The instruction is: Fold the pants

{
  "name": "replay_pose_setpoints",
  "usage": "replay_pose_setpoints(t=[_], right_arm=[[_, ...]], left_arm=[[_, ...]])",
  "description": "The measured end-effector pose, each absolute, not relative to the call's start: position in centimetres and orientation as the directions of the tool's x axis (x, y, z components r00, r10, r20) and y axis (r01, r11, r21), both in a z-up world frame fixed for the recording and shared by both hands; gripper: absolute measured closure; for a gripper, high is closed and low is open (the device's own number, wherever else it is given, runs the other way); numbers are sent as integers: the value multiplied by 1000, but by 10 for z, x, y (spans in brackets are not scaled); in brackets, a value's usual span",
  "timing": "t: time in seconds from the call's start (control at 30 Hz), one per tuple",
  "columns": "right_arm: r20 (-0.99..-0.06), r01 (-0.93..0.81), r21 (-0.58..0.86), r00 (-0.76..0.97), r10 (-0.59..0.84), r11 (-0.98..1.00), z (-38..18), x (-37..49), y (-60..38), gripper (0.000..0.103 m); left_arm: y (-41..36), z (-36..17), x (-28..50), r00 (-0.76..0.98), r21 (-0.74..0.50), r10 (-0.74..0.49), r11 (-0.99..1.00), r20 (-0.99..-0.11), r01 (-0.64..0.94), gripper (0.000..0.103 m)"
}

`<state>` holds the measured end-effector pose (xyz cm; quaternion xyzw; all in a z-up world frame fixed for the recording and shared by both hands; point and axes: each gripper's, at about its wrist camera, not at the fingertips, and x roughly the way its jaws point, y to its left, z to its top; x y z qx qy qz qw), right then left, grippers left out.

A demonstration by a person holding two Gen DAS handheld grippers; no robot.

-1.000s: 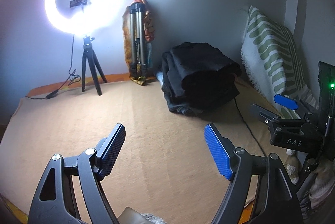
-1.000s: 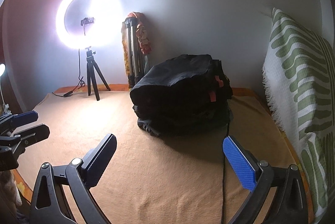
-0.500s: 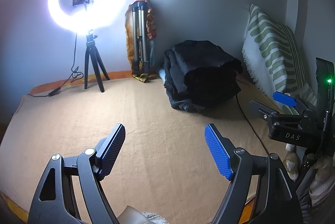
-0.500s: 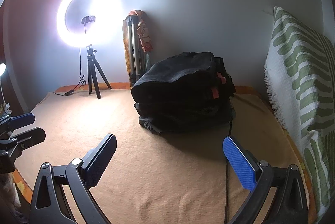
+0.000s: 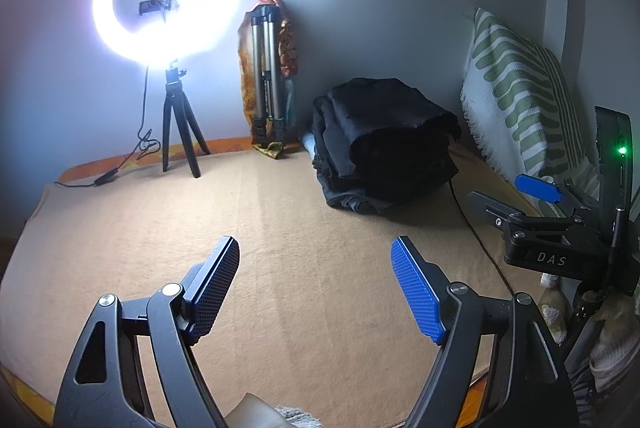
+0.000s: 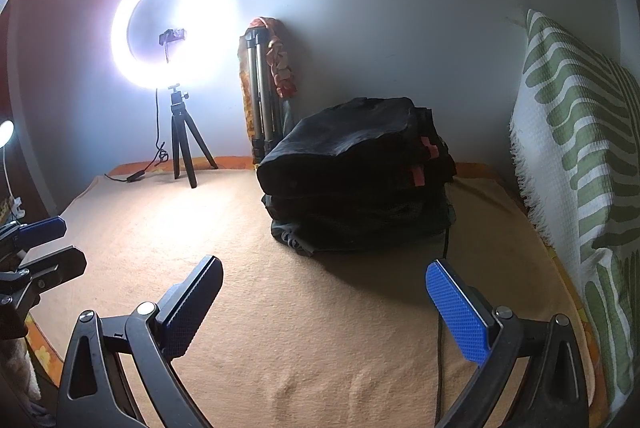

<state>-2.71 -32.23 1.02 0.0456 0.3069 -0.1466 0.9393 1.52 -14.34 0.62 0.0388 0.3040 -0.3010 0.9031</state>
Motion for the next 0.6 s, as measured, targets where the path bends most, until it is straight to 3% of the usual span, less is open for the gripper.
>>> replay_pose_setpoints(t=[0.6], right_arm=[[-592, 296, -8, 768, -243, 955, 9, -25, -317, 0]], left_arm=[[-143, 7, 14, 633, -118, -522, 816, -572, 566, 24]])
